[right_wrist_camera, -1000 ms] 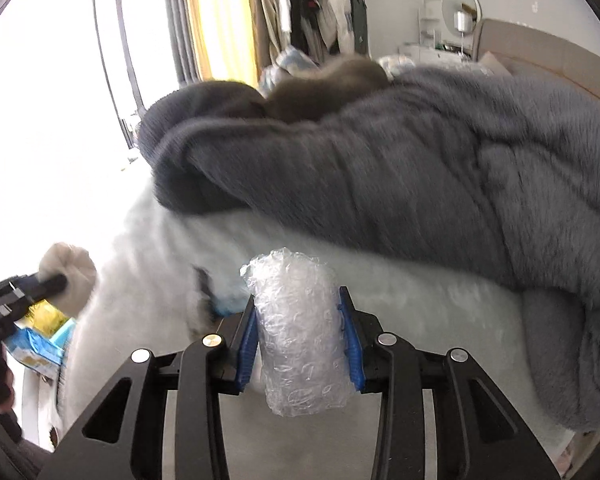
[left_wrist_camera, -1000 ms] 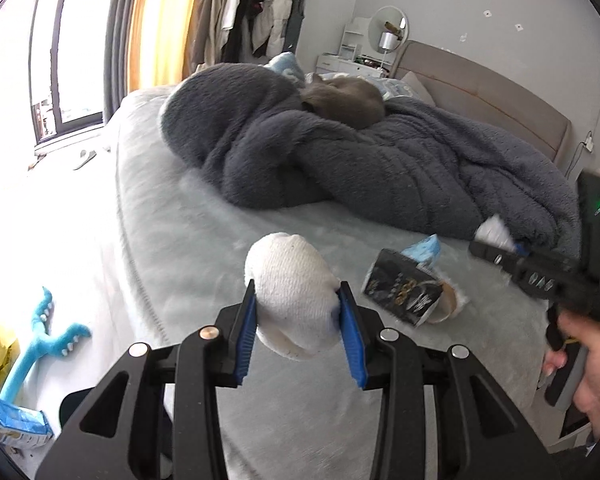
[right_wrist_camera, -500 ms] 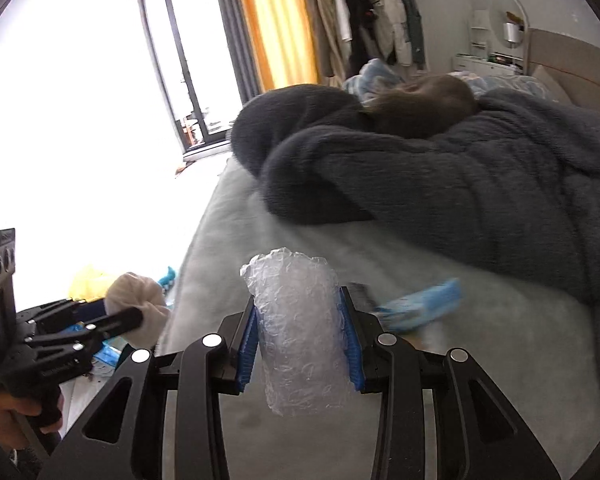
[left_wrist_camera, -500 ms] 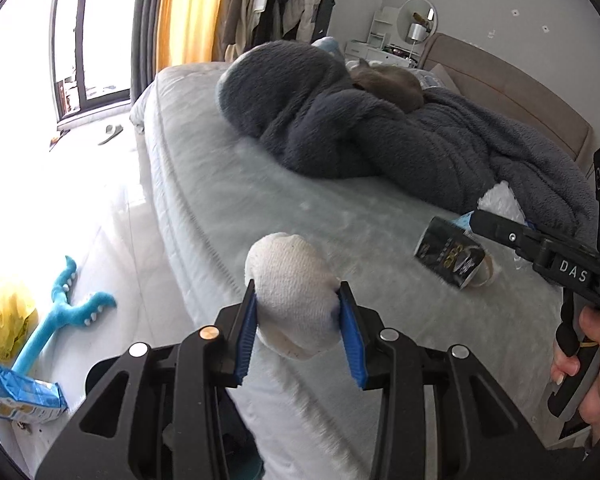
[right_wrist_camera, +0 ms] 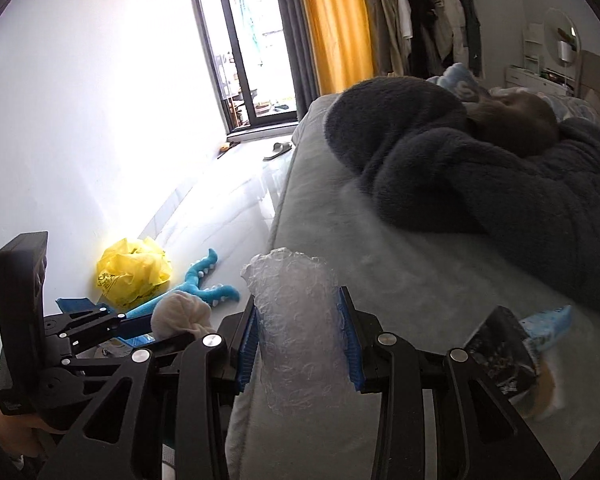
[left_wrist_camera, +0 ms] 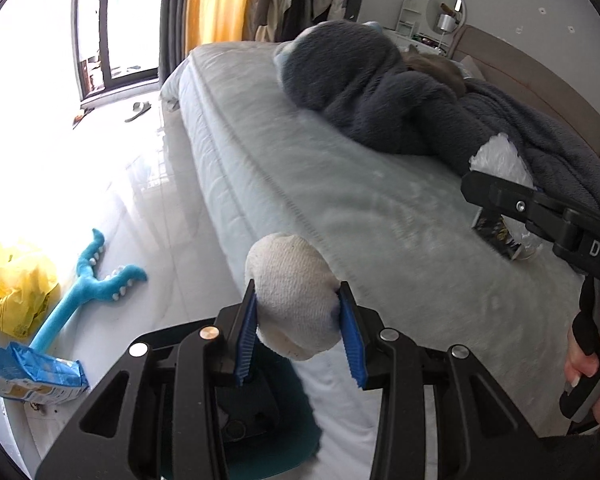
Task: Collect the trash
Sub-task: 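Carry the sock ball and bubble wrap over the black bin with both tools, then open the left tool over the bin while the right tool opens to drop the bubble wrap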
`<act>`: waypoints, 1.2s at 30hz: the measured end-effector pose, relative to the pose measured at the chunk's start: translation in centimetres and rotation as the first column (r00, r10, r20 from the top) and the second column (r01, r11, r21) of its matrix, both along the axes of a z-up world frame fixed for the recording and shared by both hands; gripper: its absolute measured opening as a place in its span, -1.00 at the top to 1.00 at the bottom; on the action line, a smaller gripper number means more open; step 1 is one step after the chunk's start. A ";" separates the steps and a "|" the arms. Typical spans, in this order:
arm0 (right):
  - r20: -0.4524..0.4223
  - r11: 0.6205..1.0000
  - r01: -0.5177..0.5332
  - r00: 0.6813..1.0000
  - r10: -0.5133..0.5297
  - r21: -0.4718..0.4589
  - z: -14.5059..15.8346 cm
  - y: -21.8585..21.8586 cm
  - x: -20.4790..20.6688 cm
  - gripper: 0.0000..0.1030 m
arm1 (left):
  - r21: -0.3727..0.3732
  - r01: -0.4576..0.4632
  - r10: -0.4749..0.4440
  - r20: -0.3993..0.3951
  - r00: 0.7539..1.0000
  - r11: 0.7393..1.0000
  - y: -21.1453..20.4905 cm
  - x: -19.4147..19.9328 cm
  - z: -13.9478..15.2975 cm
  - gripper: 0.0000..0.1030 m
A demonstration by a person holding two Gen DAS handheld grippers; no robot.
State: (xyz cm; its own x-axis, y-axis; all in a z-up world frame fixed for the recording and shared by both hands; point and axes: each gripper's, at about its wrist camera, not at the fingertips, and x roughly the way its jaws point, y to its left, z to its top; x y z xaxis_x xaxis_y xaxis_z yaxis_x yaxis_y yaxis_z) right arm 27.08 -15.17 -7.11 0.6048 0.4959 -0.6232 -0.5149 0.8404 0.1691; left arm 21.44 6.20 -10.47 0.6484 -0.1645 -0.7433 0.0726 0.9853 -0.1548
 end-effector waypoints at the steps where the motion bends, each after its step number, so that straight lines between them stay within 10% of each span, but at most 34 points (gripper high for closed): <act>1: -0.002 1.000 -0.010 1.000 0.010 -0.001 -0.1 0.6 0.0 0.28 | 0.000 -0.006 0.006 -0.006 1.000 1.000 0.6 -0.1 -0.2 0.20; 16: -0.037 0.989 -0.145 0.989 0.143 -0.034 -2.0 9.5 -0.5 0.28 | -0.011 -0.048 0.046 -0.132 0.990 0.999 6.1 -1.7 -4.2 0.20; 36: -0.178 0.957 -0.270 0.952 0.249 -0.108 -7.2 17.0 -1.1 0.28 | -0.072 -0.087 0.050 -0.410 0.911 0.994 10.9 -3.6 -10.9 0.00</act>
State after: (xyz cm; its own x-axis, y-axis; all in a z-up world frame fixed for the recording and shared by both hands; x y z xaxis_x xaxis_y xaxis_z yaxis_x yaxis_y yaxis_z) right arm 26.02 1.79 -14.33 0.3522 0.5307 -0.7709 -0.6929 0.7016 0.1664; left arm 17.86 17.05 -21.37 0.3049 -0.2063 -0.9298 -0.0820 0.9669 -0.2415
